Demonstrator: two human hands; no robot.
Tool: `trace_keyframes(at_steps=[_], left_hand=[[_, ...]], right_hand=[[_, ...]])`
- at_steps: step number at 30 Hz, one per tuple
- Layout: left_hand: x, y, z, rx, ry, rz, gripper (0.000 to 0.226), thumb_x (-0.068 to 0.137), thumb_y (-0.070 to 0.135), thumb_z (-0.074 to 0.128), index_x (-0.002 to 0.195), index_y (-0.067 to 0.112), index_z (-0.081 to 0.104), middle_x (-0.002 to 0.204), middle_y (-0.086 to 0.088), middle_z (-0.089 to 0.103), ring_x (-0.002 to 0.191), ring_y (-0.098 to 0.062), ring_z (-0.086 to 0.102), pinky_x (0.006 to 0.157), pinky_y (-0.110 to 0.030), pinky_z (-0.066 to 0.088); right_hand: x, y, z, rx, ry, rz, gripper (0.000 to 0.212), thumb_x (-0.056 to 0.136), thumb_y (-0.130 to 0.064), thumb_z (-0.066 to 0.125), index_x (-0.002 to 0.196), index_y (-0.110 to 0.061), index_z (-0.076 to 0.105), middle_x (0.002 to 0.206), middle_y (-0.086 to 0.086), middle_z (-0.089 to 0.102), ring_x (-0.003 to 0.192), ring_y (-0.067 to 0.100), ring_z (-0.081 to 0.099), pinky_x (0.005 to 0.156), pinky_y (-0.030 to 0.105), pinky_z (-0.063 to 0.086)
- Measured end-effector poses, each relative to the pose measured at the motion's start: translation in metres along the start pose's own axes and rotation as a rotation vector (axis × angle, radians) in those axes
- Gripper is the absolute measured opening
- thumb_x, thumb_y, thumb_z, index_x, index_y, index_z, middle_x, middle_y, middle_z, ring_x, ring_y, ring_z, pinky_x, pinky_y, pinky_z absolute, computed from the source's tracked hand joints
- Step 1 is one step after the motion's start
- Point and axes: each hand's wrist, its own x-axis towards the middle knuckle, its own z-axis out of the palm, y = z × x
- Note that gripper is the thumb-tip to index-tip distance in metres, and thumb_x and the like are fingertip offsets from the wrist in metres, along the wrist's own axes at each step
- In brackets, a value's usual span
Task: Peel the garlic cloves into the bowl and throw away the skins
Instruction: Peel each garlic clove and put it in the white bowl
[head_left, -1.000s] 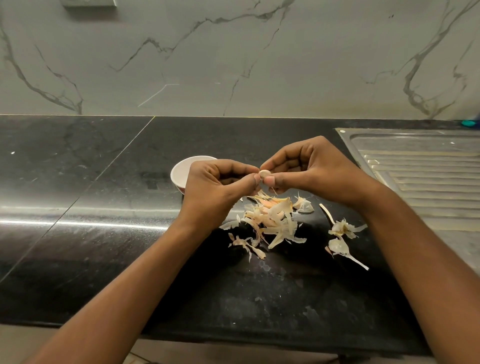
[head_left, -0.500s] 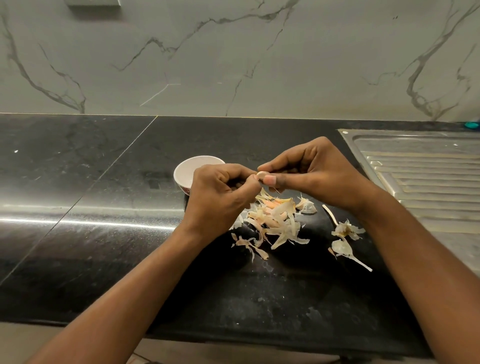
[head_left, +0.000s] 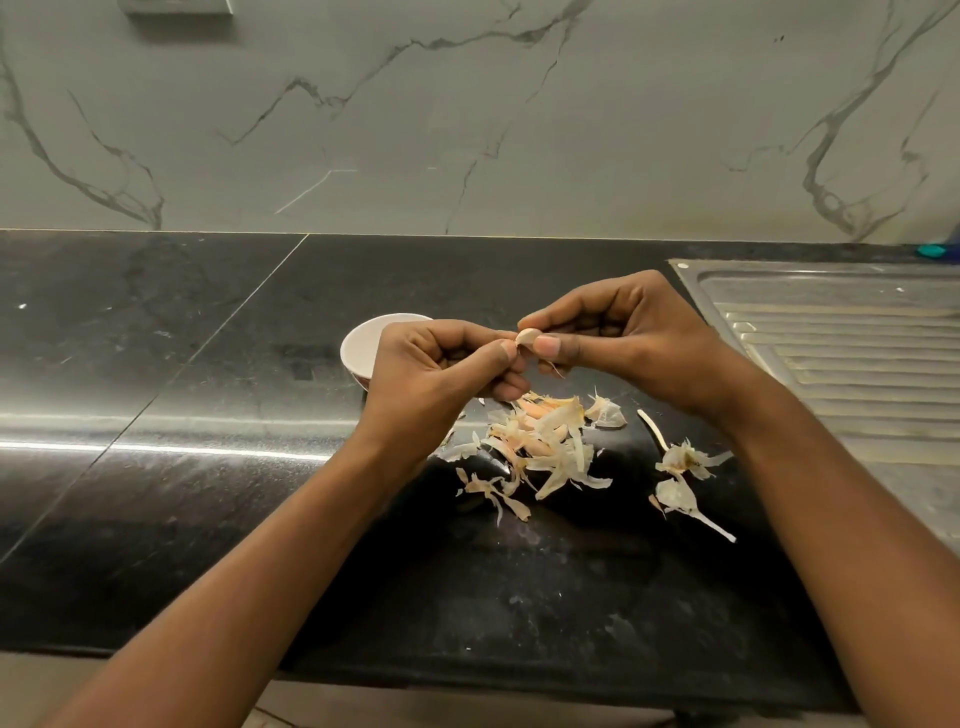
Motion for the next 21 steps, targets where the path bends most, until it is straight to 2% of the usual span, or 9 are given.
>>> trace_keyframes(at_steps=[7,11,15,21], left_hand=[[0.002,0.0013,-0.0031,-0.137,-0.021,-0.212,0.033,0.083,0.013,0.078,0.109,-0.007,0.076,0.098,-0.026,0.078,0.081,-0.031,0.077,0.079,-0.031,0.065],[0.0018,0.0016,-0.0026,-0.178,-0.016,-0.254,0.019,0.092,0.004,0.071,0.107,-0.008,0.076,0.097,-0.027,0.078,0.079,-0.028,0.078,0.077,-0.03,0.066],[0.0011,0.0031,-0.0031,-0.226,-0.033,-0.293,0.022,0.089,0.009,0.073,0.104,-0.007,0.077,0.096,-0.026,0.078,0.077,-0.025,0.078,0.073,-0.026,0.065],[0.0001,0.0045,-0.0016,-0.267,0.007,-0.281,0.012,0.088,0.003,0.072,0.095,-0.006,0.076,0.086,-0.023,0.076,0.069,-0.024,0.076,0.067,-0.024,0.064]], right_hand=[[0.001,0.0014,0.0017,-0.007,-0.001,0.027,0.026,0.093,-0.005,0.078,0.118,0.0,0.077,0.105,0.01,0.082,0.095,0.026,0.08,0.083,0.029,0.065],[0.0013,0.0008,0.0013,-0.016,-0.006,0.015,0.028,0.091,-0.005,0.079,0.118,0.0,0.077,0.102,0.012,0.082,0.09,0.028,0.08,0.078,0.031,0.066],[0.0015,0.0002,0.0026,-0.043,-0.008,-0.02,0.028,0.089,-0.004,0.079,0.117,0.001,0.078,0.101,0.011,0.082,0.088,0.026,0.08,0.077,0.029,0.066],[0.0024,0.0001,0.0061,-0.04,0.008,-0.074,0.028,0.089,-0.002,0.08,0.117,0.003,0.077,0.102,0.011,0.082,0.088,0.026,0.08,0.079,0.03,0.065]])
